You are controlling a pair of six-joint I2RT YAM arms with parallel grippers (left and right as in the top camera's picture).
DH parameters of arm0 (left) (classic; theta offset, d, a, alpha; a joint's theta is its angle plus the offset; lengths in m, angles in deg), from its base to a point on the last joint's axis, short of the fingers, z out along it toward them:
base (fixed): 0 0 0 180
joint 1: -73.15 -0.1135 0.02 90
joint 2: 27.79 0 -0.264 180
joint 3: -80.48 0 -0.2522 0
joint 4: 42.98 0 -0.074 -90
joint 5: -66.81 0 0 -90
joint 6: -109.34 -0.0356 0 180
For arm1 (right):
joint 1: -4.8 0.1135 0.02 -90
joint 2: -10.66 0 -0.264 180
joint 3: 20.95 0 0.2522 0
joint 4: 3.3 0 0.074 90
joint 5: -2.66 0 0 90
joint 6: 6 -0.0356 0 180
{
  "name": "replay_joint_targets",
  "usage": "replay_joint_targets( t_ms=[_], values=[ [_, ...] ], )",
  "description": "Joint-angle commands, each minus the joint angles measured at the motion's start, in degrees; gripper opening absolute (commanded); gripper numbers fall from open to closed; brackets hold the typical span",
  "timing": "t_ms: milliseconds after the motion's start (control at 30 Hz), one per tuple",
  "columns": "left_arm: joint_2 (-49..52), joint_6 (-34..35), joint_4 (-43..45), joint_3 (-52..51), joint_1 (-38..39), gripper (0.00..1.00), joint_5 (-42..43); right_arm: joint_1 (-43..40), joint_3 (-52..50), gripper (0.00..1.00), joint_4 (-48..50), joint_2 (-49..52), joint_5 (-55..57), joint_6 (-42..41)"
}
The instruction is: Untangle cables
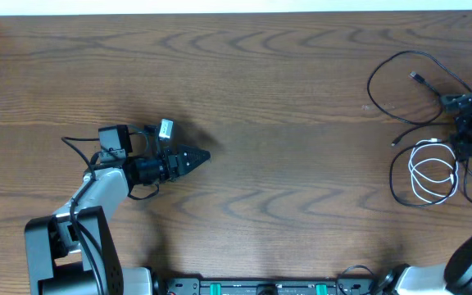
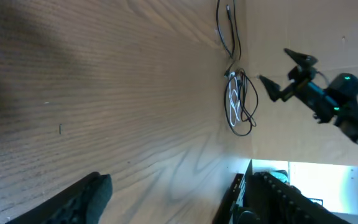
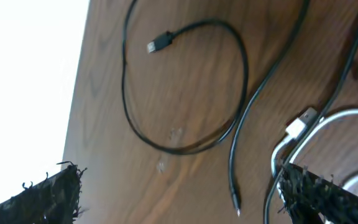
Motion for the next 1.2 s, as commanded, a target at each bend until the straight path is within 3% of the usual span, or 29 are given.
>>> replay_joint_targets(
  t_ms=[0, 167, 1167],
  values=[
    [-0.8, -0.8, -0.1, -0.1, -0.2, 0.95, -0.5, 2.0, 0.8, 0.99, -3.7, -2.9, 3.6, 3.8],
    [-0.8, -0.8, -0.1, -0.1, -0.2, 0.98, -0.5, 2.8, 0.8, 0.99, -9.2, -2.8, 3.7, 3.7],
    [-0.8, -0.8, -0.1, -0.1, -0.2, 1.00, -0.5, 2.8, 0.8, 0.99, -9.2, -2.4, 3.7, 3.7]
  ],
)
